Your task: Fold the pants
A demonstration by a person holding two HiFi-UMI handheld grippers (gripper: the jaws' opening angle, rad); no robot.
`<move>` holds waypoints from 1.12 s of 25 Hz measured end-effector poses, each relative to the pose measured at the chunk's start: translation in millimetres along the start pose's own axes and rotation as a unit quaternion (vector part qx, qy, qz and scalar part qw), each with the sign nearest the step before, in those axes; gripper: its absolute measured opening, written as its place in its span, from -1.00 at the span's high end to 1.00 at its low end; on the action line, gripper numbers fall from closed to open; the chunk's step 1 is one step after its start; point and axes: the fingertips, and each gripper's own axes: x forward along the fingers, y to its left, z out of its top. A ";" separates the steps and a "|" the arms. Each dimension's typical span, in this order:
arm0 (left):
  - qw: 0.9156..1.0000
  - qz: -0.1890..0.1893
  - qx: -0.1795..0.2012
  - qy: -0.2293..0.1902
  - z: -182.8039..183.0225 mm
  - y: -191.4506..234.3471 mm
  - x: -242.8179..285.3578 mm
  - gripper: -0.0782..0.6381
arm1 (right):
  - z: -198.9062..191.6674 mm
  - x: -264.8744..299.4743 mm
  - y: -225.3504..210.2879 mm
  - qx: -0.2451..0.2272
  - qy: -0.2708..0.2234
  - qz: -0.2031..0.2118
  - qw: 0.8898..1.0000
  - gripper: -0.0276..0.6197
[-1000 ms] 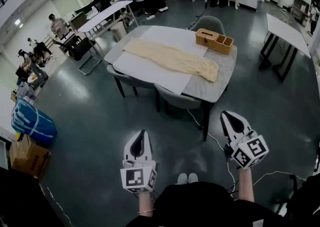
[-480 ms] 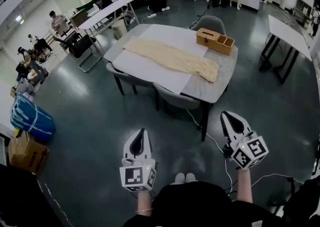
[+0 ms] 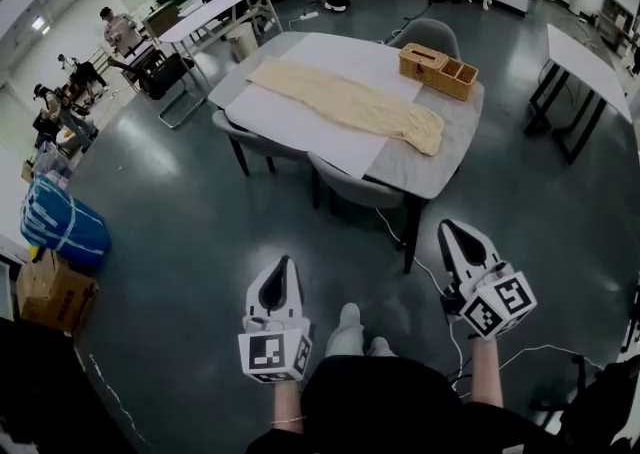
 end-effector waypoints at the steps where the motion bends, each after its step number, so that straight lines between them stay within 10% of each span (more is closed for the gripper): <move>1: 1.000 0.000 -0.001 0.003 -2.7 0.2 0.6 0.74 | -2.5 1.3 0.2 0.002 0.001 0.000 1.000 0.87; 28: 0.999 -0.037 0.022 0.006 -3.7 146.3 176.7 0.74 | -10.8 212.8 -29.6 0.031 -0.003 -0.055 0.998 0.87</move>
